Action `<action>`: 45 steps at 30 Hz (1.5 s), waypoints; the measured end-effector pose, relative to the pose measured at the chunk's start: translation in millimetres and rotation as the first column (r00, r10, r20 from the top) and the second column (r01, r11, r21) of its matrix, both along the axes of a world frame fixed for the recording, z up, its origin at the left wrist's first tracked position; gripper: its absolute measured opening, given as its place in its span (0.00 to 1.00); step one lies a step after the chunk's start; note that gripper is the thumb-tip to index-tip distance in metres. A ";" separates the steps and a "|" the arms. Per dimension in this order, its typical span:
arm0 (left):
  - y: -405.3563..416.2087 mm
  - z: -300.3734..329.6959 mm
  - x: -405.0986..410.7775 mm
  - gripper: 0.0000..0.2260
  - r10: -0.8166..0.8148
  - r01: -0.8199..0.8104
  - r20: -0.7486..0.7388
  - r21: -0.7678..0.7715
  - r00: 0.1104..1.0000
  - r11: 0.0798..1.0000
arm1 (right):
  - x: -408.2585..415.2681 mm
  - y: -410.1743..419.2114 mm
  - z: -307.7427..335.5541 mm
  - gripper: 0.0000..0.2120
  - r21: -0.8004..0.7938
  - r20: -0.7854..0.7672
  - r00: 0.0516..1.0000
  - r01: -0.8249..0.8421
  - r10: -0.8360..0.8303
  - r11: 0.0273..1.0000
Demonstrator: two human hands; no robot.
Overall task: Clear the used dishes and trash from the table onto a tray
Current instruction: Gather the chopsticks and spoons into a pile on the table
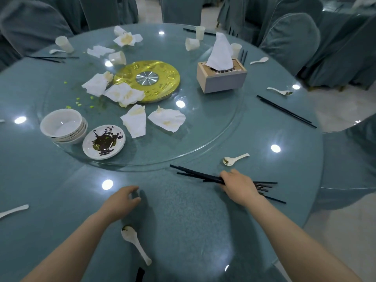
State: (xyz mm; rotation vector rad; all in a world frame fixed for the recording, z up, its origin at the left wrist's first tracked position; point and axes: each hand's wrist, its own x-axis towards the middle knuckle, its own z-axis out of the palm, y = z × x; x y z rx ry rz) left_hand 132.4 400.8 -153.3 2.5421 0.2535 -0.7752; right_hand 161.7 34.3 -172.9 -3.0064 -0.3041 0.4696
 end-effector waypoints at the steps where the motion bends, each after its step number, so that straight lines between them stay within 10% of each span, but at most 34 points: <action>1: 2.6 1.1 -3.1 0.22 0.053 -0.052 0.010 -0.028 0.999 0.998 | -1.2 6.1 2.5 0.06 0.024 0.011 1.000 0.015 -0.016 1.000; 15: 6.4 38.0 -10.8 0.18 0.152 -0.097 0.263 -0.212 0.953 0.972 | 5.9 74.0 46.5 0.16 0.479 0.210 0.944 0.126 -0.253 0.869; 25: 16.3 37.3 -11.2 0.21 0.232 -0.162 0.206 -0.311 0.951 0.937 | 29.3 96.4 100.1 0.27 0.980 -0.063 0.765 0.170 -0.641 0.105; 41: 42.3 15.9 -47.2 0.17 0.334 -0.305 0.094 -0.234 0.938 0.923 | -1.0 93.0 13.2 0.17 0.939 -0.224 0.687 0.342 -0.691 0.035; 45: 53.4 13.7 -61.1 0.16 0.362 -0.332 0.086 -0.248 0.928 0.910 | 1.0 102.4 10.4 0.17 0.902 -0.082 0.743 0.339 -0.665 0.268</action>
